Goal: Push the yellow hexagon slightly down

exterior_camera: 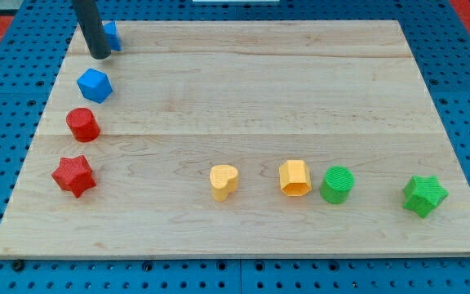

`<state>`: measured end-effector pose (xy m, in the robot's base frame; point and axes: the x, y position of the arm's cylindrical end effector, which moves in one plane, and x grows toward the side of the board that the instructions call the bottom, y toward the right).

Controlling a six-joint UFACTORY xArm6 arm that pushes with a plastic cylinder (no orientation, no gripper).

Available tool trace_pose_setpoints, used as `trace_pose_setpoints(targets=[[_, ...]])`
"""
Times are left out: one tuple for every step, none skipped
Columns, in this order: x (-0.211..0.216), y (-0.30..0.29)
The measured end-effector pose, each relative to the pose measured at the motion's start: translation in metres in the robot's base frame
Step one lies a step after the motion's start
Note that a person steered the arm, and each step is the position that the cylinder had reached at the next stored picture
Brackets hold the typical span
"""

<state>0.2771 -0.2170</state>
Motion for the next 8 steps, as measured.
trace_pose_setpoints(targets=[[0.021, 0.072], [0.080, 0.117], [0.130, 0.170], [0.150, 0.234], [0.187, 0.256], [0.228, 0.257], [0.240, 0.257], [0.223, 0.257]])
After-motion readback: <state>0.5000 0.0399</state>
